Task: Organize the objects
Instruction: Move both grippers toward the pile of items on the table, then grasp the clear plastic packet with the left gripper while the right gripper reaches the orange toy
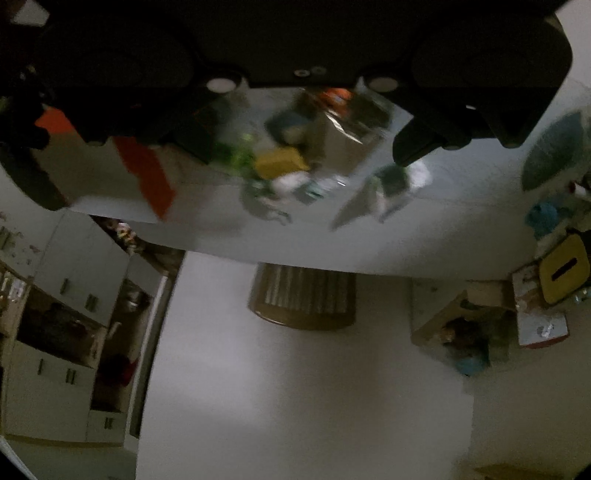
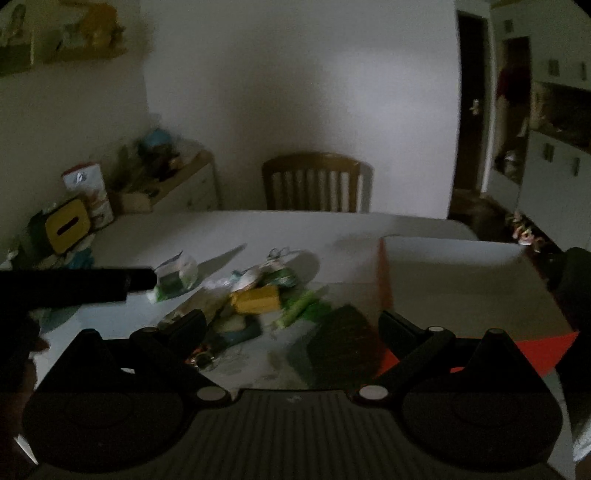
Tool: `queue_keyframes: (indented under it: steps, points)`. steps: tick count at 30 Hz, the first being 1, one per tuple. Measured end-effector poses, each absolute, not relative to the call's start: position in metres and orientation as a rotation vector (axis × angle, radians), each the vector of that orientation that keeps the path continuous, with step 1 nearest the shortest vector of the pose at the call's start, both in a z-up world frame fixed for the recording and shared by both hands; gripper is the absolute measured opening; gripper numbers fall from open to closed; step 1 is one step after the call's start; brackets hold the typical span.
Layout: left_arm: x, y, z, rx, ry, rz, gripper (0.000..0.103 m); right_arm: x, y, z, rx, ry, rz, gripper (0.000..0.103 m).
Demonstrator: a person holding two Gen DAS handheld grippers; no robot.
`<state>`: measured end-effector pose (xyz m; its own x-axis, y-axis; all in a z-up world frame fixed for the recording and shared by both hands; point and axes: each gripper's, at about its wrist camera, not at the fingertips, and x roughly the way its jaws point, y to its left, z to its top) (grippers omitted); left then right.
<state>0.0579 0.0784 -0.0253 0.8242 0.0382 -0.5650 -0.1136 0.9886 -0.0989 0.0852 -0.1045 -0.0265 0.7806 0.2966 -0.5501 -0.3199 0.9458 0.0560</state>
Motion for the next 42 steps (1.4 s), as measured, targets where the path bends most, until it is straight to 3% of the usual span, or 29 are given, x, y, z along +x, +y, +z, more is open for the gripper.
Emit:
queue_keyframes:
  steps: [10, 26, 35, 37, 42]
  points:
    - [0.136, 0.162, -0.063, -0.140, 0.640, 0.078, 0.102, 0.120, -0.038, -0.060, -0.104, 0.675, 0.405, 0.100]
    - [0.228, 0.213, -0.123, -0.052, 0.771, 0.108, 0.099, 0.167, 0.046, -0.137, -0.193, 0.870, 0.517, 0.099]
    - [0.241, 0.217, -0.138, -0.051, 0.801, 0.072, 0.095, 0.186, 0.043, -0.149, -0.132, 0.928, 0.458, 0.089]
    - [0.244, 0.217, -0.140, -0.037, 0.800, 0.067, 0.094, 0.192, 0.042, -0.150, -0.143, 0.936, 0.449, 0.077]
    - [0.250, 0.216, -0.147, -0.013, 0.814, 0.049, 0.086, 0.197, 0.054, -0.152, -0.155, 0.941, 0.493, 0.066]
